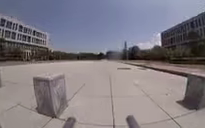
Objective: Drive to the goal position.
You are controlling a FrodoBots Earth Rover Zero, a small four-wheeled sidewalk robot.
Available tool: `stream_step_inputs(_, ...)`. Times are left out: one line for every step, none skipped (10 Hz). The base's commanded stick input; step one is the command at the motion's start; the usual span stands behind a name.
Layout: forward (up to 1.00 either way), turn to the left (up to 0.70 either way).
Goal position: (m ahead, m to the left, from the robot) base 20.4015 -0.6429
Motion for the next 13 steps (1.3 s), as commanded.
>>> stream_step_inputs(0.0, -0.45)
stream_step_inputs(0.0, -0.45)
stream_step_inputs(0.0, -0.45)
stream_step_inputs(0.0, -0.45)
stream_step_inputs(0.0, -0.45)
stream_step_inputs(0.0, -0.45)
stream_step_inputs(0.0, -0.45)
stream_step_inputs(0.0, -0.45)
stream_step_inputs(0.0, -0.45)
stream_step_inputs(0.0, -0.45)
stream_step_inputs(0.0, -0.45)
stream_step_inputs(0.0, -0.45)
stream_step_inputs(0.0, -0.45)
